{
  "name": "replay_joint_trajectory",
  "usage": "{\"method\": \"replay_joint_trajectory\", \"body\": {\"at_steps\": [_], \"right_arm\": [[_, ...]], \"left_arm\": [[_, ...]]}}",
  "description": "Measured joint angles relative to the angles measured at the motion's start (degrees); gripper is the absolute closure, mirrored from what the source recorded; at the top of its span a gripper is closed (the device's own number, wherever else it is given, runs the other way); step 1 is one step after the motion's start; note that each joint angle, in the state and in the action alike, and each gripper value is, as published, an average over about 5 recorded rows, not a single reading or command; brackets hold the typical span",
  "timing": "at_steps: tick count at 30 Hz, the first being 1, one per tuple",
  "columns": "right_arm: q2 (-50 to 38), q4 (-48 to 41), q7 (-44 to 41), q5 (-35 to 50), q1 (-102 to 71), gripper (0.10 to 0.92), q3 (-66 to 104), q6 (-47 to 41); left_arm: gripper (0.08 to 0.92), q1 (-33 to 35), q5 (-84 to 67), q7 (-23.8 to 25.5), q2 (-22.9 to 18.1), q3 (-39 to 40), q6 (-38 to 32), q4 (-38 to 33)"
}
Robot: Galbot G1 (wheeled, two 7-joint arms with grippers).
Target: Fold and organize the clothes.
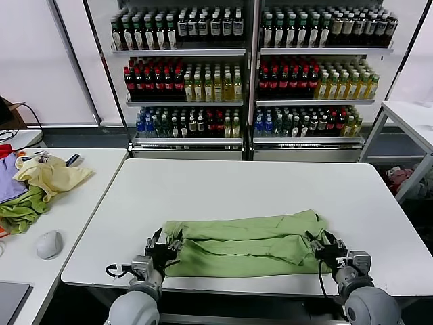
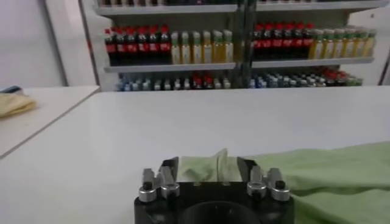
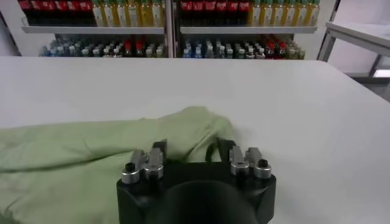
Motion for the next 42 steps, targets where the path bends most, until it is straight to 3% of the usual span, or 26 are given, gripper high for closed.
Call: {"method": "replay_joint_trajectory", "body": {"at_steps": [5, 9, 21, 32, 35, 42], "right_arm": [[0.53, 0.48, -0.11, -1.15, -0.98, 0.212, 0.32, 0.36], [0.81, 0.67, -0.18, -1.70, -1.65, 0.203, 0.72, 0.72], [1.25, 1.20, -0.41, -2.41, -1.91, 0.203, 1.25, 1.37], [1.16, 1.07, -0.55, -2.29, -1.24, 0.203, 1.31, 2.08], [0.98, 1.02, -0.55, -2.12, -0.99, 0.203, 1.32, 2.19], [0.68, 0.88, -0.52, -1.85, -0.54, 0.203, 1.21, 2.35]], "left_arm": [[0.196, 0.51, 2.92, -2.24, -3.54, 0.51, -0.32, 1.93], [0.187, 0.81, 4.47, -3.46, -5.80, 0.90, -0.60, 3.37], [0.519, 1.39, 4.61, -4.40, -7.98, -0.06, -1.29, 5.79], [0.834, 2.00, -0.31, -3.43, -5.75, -4.67, -1.22, 4.69], [0.877, 2.11, -2.54, -3.04, -4.15, -7.45, -0.94, 3.88], [0.882, 2.03, -9.37, -2.02, 0.81, -15.63, -0.68, 0.48]]}}
